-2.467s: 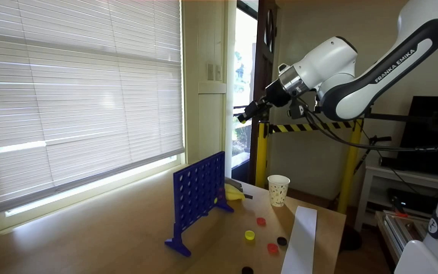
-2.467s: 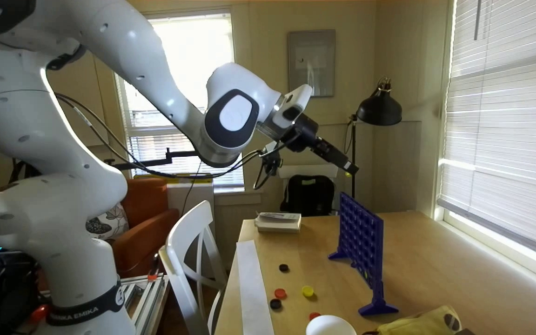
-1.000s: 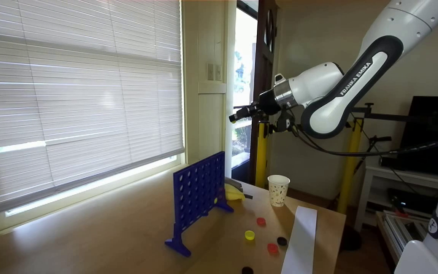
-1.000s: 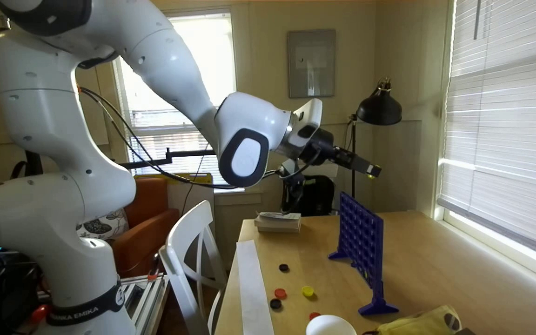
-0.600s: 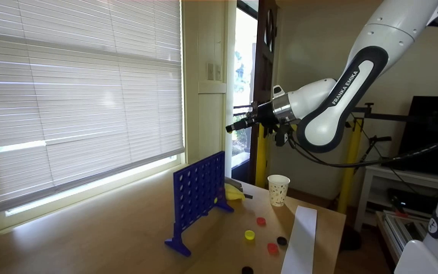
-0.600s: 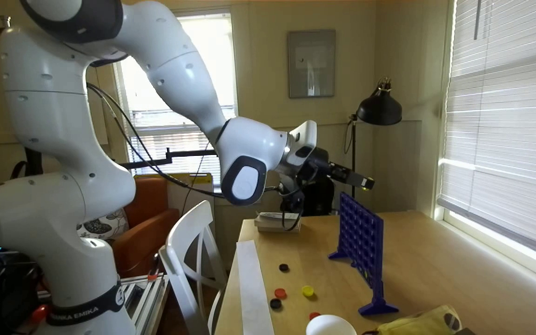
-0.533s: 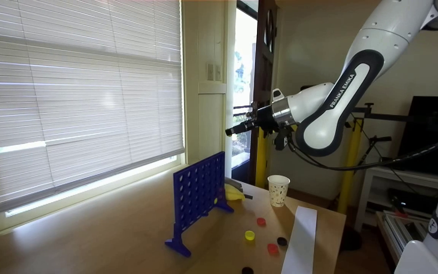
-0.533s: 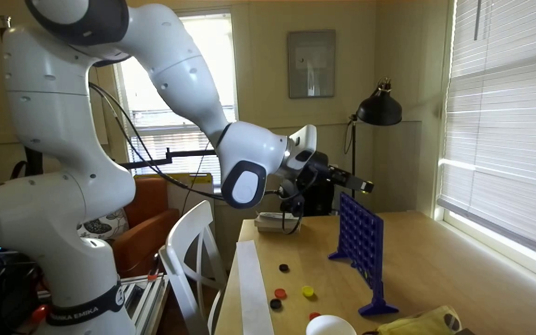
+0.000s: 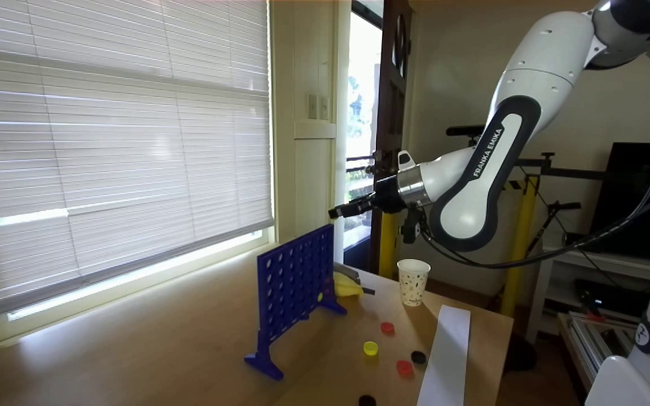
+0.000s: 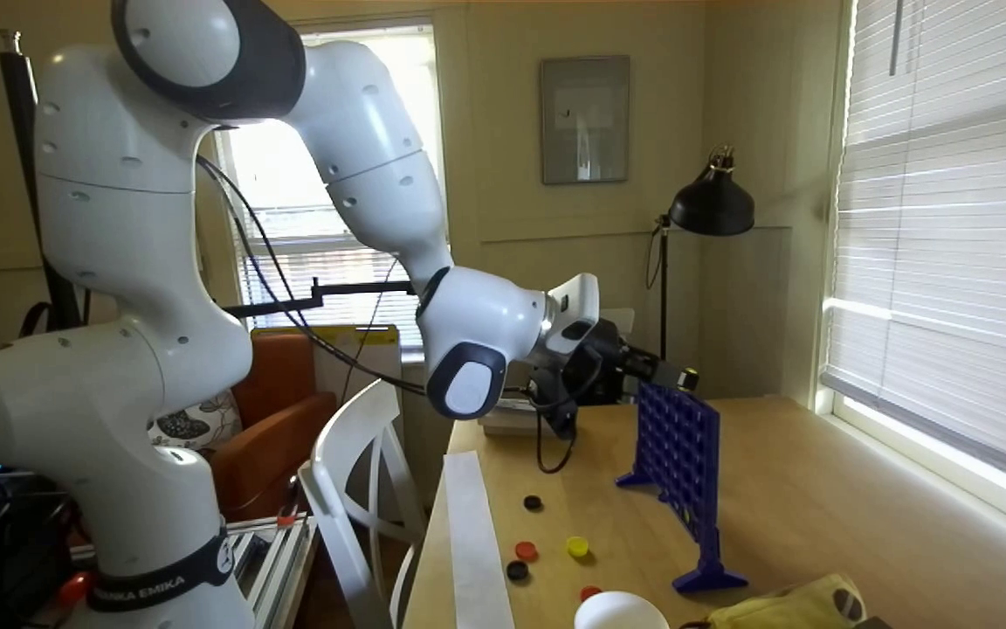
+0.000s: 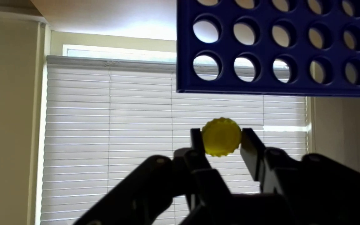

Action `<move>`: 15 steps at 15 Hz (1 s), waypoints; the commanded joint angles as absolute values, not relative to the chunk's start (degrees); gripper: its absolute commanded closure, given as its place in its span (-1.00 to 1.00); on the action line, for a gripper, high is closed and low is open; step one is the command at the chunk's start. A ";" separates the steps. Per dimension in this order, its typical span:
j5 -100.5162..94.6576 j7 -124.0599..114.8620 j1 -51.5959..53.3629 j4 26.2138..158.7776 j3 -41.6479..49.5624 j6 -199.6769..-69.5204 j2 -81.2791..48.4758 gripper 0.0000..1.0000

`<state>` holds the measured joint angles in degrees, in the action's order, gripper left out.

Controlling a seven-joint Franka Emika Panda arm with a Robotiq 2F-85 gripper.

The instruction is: Put one yellow chip in the blue gameboard.

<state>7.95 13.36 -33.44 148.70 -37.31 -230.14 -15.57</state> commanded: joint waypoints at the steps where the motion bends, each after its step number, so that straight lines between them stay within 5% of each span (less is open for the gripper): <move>1: 5.57 9.66 -23.38 148.29 -25.84 -230.77 -14.28 0.80; 7: 4.67 8.32 -7.20 146.14 -8.28 -233.32 -17.63 0.80; 15: 4.90 7.56 -0.45 144.58 -2.15 -236.75 -20.00 0.80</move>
